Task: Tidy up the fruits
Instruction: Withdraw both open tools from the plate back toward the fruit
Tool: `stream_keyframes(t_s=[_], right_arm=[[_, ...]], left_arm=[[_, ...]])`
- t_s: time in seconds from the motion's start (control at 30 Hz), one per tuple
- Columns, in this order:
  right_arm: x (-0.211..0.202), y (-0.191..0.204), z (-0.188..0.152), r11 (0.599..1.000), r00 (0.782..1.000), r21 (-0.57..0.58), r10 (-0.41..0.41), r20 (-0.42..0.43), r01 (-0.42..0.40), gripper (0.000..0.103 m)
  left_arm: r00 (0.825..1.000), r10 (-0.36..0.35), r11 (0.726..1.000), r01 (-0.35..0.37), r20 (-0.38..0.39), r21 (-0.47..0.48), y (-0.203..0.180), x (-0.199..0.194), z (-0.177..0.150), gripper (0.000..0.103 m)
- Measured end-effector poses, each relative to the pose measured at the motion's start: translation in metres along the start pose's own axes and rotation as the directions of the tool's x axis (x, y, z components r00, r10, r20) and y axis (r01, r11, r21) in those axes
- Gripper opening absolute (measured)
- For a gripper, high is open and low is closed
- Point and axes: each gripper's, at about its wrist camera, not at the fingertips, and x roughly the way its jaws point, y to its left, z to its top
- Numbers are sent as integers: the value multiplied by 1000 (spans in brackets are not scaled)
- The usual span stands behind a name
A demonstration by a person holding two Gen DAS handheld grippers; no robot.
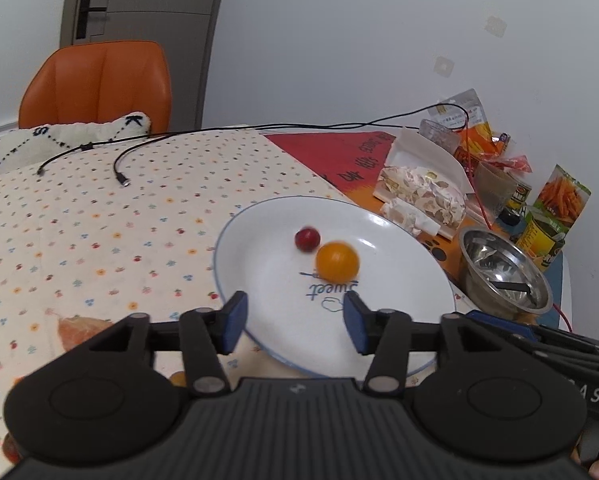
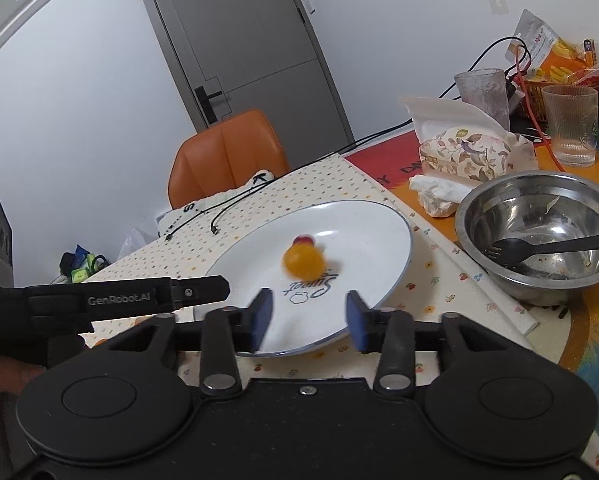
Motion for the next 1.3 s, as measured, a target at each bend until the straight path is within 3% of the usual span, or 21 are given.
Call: stream_keyframes(t_s=[0.17, 0.23, 1.17, 1.23, 1.3], right_arm=[[-5, 6, -2, 1000, 999, 1, 25, 24, -25, 66], [-7, 10, -3, 999, 999, 2, 38, 37, -38, 81], [-10, 65, -11, 987, 988, -47, 153, 30, -152, 98], [-10, 70, -13, 985, 986, -49, 167, 25, -166, 102], [-10, 74, -14, 983, 984, -50, 178, 24, -177, 103]], left_arm=[[1000, 11, 999, -10, 25, -39, 14, -16, -3, 73], [999, 11, 998, -9, 34, -55, 20, -22, -4, 75], [986, 124, 984, -108, 113, -141, 88, -111, -22, 76], [983, 143, 981, -125, 116, -150, 92, -116, -24, 89], [977, 164, 977, -142, 133, -158, 96, -121, -26, 94]])
